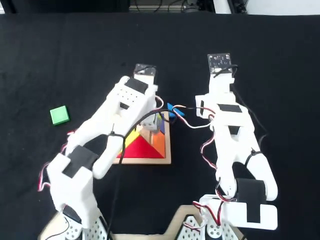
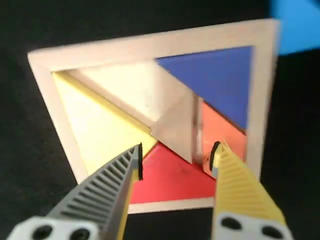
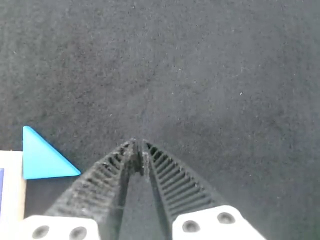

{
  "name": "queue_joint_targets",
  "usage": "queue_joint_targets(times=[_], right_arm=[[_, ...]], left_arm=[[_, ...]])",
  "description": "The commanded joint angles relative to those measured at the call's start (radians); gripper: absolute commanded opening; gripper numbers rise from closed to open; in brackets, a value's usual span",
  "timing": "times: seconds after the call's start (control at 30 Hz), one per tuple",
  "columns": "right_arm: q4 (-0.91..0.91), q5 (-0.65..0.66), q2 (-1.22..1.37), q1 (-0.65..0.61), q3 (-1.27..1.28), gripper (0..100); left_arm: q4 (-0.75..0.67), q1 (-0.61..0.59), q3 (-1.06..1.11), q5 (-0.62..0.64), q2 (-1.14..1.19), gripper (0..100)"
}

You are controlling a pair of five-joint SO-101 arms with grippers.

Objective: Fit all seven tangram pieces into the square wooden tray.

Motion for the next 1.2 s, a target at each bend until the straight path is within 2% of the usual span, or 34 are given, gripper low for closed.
queue_joint_targets(times=[0.0,0.1,0.23,0.47,0.83,1.17], right_arm=[[0.011,-0.003,-0.004,0.008,-0.053,1.1],[0.011,-0.003,-0.004,0.008,-0.053,1.1],[0.011,-0.003,-0.004,0.008,-0.051,1.1],[0.011,-0.003,-0.004,0.008,-0.053,1.1],[0.011,-0.003,-0.002,0.008,-0.054,1.1],[0.011,-0.003,-0.002,0.008,-0.054,1.1]], left_arm=[[-0.006,-0.010,-0.035,-0.040,-0.140,24],[-0.068,-0.071,-0.016,-0.057,-0.153,24],[-0.158,-0.170,0.039,-0.157,-0.110,24],[-0.213,-0.180,0.058,-0.273,0.008,24],[-0.157,-0.153,0.077,-0.272,0.051,24],[-0.158,0.019,0.101,-0.265,0.051,24]])
